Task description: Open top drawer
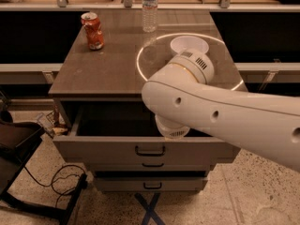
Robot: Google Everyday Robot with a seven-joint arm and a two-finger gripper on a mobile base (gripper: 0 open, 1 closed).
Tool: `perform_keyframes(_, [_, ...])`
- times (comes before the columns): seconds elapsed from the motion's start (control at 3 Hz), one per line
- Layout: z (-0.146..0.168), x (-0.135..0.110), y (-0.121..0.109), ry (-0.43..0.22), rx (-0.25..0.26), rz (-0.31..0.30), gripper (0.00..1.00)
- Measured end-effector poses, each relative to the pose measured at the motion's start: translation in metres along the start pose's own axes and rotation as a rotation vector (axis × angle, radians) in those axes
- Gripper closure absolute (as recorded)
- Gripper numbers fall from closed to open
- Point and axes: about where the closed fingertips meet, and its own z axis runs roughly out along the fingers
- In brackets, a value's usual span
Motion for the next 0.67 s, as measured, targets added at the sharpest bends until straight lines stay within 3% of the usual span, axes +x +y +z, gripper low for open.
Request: perform_keyframes(0.67, [0.02,0.027,-0.013,-0.051,0.05,0.017,1.0])
